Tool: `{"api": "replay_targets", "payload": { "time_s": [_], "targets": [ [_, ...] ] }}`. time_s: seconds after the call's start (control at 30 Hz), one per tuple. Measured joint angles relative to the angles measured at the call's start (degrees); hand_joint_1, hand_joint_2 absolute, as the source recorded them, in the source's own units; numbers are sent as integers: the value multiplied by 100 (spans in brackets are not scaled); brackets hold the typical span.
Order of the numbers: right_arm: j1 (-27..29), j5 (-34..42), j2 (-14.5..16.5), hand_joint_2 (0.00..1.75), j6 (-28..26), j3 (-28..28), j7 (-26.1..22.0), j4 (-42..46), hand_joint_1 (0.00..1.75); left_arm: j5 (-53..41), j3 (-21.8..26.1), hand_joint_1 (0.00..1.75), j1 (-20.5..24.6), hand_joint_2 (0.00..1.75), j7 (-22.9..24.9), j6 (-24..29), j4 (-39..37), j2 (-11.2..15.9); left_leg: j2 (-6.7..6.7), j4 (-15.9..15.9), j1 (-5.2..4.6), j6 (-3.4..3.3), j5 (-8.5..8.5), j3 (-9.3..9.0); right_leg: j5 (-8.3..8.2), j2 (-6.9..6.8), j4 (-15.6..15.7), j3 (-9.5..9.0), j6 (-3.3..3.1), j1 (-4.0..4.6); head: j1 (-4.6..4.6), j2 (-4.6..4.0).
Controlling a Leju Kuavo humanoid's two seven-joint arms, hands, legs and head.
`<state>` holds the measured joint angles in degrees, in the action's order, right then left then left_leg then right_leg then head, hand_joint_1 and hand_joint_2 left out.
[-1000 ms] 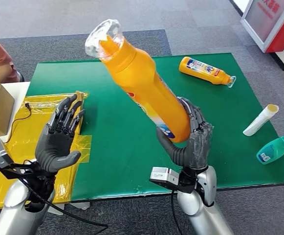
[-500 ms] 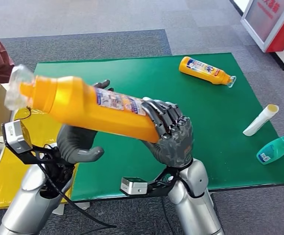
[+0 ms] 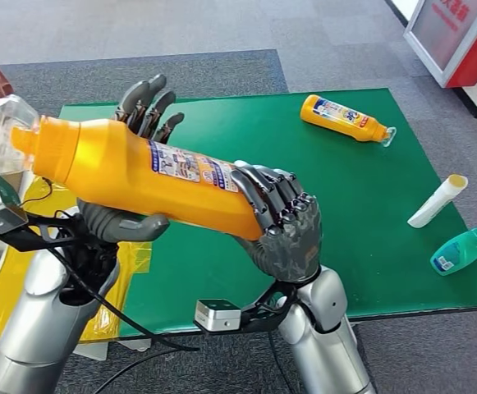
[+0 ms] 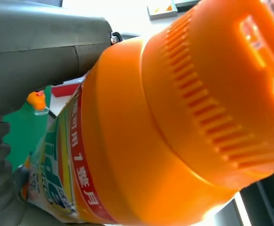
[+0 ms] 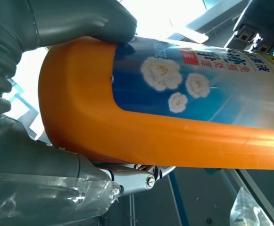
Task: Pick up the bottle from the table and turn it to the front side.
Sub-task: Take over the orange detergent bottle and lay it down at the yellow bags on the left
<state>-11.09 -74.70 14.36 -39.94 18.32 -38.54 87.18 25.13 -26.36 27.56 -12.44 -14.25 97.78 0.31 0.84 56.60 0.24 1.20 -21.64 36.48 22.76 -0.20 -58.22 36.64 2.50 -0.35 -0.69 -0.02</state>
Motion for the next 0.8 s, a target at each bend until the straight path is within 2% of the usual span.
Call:
{"api": "replay_targets", "payload": {
  "time_s": [0.1,0.13,0.4,0.43,0.53,0.57,0.8],
  "targets": [
    [-7,-1,7,175,-15,21,10,-7,175,107,-11,144,9,175,15,-32,3,-46,0,0,0,0,0,0,0,0,0,0,0,0,-1,0],
    [-10,3,10,175,-16,26,13,-10,175,149,-19,175,9,175,23,-50,3,-57,0,0,0,0,0,0,0,0,0,0,0,0,-1,0],
    [-58,5,23,175,-19,52,102,-44,175,394,-42,175,4,175,43,-134,-15,-112,0,0,0,0,0,0,0,0,0,0,0,0,-1,0],
    [-61,4,23,175,-19,60,121,-49,152,440,-42,175,3,175,46,-132,-24,-119,0,0,0,0,0,0,0,0,0,0,0,0,-1,0],
    [-68,9,25,175,-19,73,148,-78,21,537,-42,175,3,175,49,-107,-57,-131,0,0,0,0,0,0,0,0,0,0,0,0,-1,0],
    [-70,15,26,175,-19,73,147,-97,0,556,-42,175,3,175,49,-82,-66,-140,0,0,0,0,0,0,0,0,0,0,0,0,-1,0],
    [-72,172,28,175,-19,63,338,-213,0,571,9,175,-114,175,30,340,-83,-206,0,0,0,0,0,1,0,0,0,-1,0,0,-1,0]
  ]
}}
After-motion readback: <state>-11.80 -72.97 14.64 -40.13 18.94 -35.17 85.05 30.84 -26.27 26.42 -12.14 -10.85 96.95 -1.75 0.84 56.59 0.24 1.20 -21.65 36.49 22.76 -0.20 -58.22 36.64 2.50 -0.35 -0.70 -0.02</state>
